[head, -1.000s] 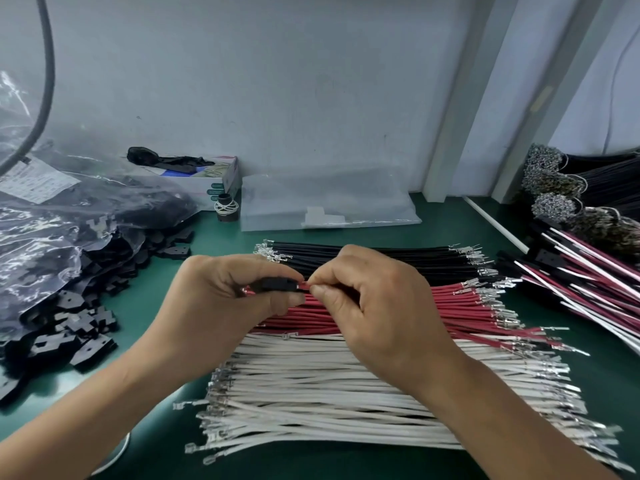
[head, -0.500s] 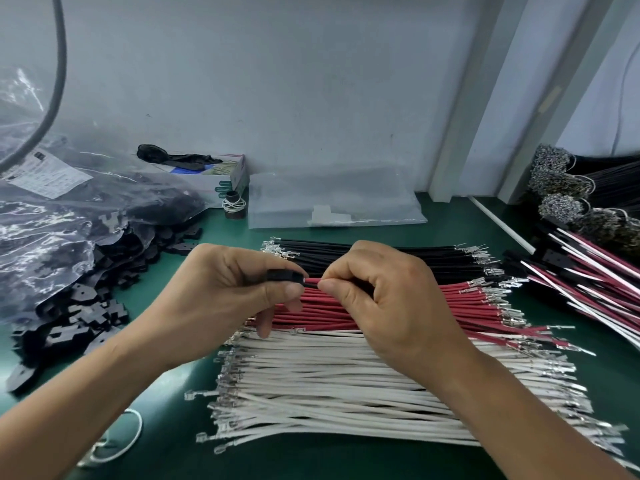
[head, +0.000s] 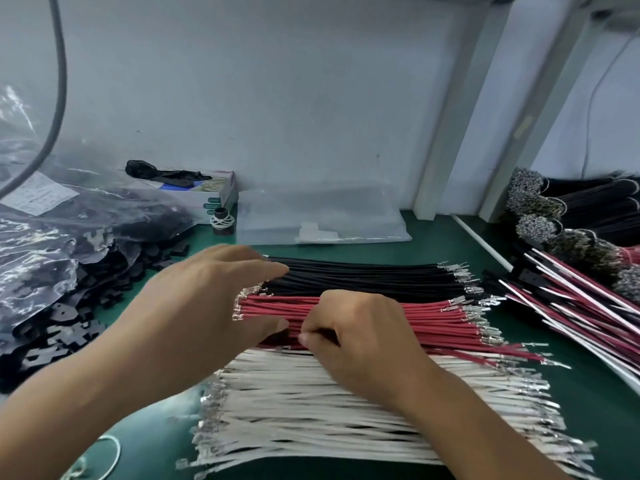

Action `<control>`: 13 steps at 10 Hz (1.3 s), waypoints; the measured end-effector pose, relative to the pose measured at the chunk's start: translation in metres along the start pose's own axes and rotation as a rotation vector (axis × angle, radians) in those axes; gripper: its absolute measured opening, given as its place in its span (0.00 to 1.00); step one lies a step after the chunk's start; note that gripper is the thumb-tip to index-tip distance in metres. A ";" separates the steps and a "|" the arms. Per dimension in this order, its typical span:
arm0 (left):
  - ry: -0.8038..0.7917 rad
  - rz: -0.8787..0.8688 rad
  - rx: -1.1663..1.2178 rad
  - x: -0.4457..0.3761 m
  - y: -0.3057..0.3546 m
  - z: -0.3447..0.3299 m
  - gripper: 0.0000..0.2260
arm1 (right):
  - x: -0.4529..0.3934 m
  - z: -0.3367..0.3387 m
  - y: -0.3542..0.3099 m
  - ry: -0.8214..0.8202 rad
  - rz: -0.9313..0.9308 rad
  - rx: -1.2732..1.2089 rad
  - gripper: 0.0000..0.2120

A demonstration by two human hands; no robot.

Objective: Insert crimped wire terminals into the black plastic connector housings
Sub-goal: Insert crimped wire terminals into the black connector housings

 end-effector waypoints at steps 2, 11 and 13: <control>-0.073 0.059 -0.020 0.002 -0.005 0.010 0.21 | 0.002 0.001 0.003 0.018 -0.006 -0.027 0.05; 0.097 0.267 0.727 0.020 0.004 -0.017 0.09 | 0.004 0.022 -0.024 -0.187 0.101 -0.027 0.11; 0.059 0.320 0.794 0.020 0.002 -0.017 0.09 | 0.004 0.021 -0.020 -0.253 0.043 -0.073 0.04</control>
Point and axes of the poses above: each hand's wrist, its own x-axis away from the middle knuckle, its own z-axis out of the back of the hand, y = z × x, the point moved 1 cm from there along -x, towards the middle knuckle, and after that the axes turned 6 degrees about z, right-handed, at the moved point
